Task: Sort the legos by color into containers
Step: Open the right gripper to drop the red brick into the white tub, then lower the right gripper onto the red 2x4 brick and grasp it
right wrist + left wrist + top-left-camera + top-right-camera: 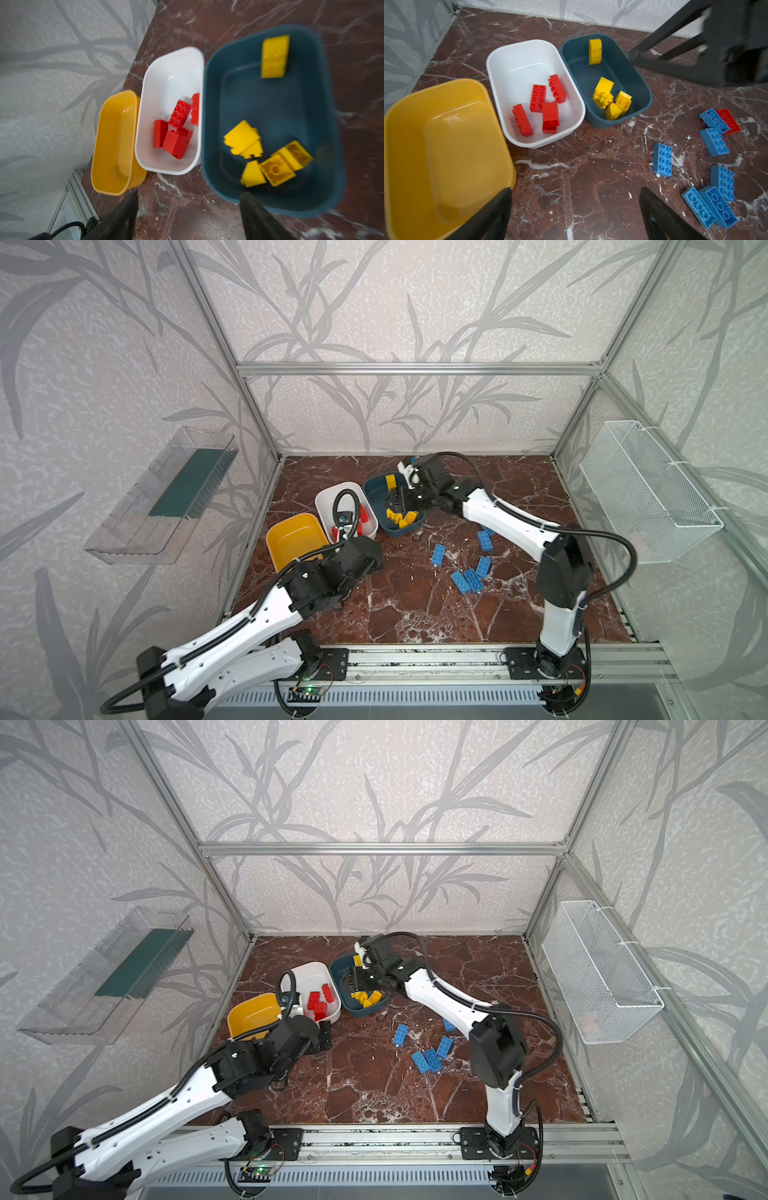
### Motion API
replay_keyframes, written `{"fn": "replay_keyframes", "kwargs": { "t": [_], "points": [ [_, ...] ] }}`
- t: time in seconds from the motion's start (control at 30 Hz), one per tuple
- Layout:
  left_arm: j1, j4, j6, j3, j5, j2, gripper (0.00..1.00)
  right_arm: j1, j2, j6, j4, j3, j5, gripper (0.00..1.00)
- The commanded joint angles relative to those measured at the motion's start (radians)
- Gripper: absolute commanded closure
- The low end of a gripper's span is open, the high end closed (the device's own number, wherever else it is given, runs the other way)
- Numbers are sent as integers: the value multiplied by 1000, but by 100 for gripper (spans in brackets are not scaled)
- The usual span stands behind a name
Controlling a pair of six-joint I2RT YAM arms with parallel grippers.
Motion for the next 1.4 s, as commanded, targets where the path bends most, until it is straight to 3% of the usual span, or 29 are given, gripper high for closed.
{"fn": "replay_keyframes", "kwargs": {
  "t": [0.0, 0.2, 0.37, 0.7, 0.87, 1.07, 1.37],
  "points": [
    [2, 147, 48, 63, 71, 122, 5, -141, -157, -21, -9, -126, -25, 22],
    [3, 210, 60, 180, 196, 379, 4, -428, -324, -62, -74, -355, -30, 22],
    [2, 270, 39, 208, 268, 511, 5, -555, -320, -71, -62, -473, 36, 23],
    [1, 291, 23, 169, 286, 529, 5, -571, -140, -82, -65, -449, 152, 24],
    [1, 295, 18, 146, 288, 508, 5, -603, -104, -59, -59, -427, 166, 36],
    [1, 303, 17, 118, 288, 500, 5, -613, -21, -57, -64, -384, 204, 39],
    [1, 306, 21, 99, 289, 501, 5, -613, 81, -89, -83, -314, 177, 28]
  ]
}}
